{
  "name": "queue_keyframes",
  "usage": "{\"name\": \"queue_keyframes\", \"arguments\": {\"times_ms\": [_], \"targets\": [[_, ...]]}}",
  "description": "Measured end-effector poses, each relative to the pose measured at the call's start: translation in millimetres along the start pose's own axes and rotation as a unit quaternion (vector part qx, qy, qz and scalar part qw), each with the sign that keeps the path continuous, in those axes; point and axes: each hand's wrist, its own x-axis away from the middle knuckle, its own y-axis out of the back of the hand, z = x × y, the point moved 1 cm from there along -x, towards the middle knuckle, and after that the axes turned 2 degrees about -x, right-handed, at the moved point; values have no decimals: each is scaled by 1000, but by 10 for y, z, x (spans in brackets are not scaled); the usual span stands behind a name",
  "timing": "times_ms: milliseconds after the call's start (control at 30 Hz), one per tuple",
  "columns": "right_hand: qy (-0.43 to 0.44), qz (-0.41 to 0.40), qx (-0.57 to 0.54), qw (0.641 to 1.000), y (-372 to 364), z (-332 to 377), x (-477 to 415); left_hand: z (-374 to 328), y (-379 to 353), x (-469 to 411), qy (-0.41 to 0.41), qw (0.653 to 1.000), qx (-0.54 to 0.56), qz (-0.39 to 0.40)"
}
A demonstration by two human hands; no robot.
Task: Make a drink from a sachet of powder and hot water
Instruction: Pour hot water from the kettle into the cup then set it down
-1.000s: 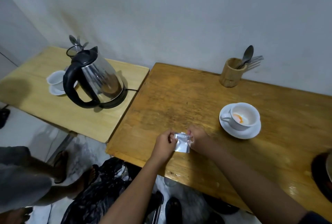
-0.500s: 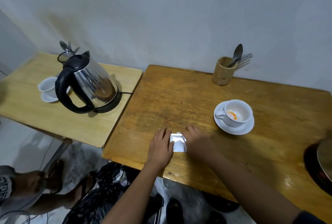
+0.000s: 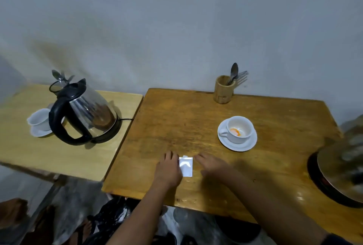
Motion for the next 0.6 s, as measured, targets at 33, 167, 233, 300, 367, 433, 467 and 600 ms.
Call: {"name": "queue_keyframes", "arguments": {"times_ms": [33, 167, 233, 300, 367, 433, 467, 600], "targets": [[-6, 2, -7, 1000, 76, -25, 54, -32, 41, -25, 9, 1000, -5, 17], [-2, -115, -56, 992, 448, -194, 415, -245, 207, -206, 29, 998, 23, 42], [-20, -192, -92, 977, 676, -305, 631, -449, 298, -323, 7, 996, 82, 32], [-54, -250, -114, 960, 935, -442, 867, -704, 390, -428, -36, 989, 142, 16], [-62, -320, -118, 938, 1200, -623, 1134, -967, 463, -503, -66, 977, 200, 10], [-81, -393, -118, 908, 1439, -846, 1457, -1189, 490, -574, -80, 965, 250, 7], [-100, -429, -114, 890, 1541, -964, 1638, -1288, 501, -602, -81, 958, 273, 4], [-175, -571, -130, 792, 1764, -1411, 2347, -1558, 453, -725, -70, 943, 325, -5]]}}
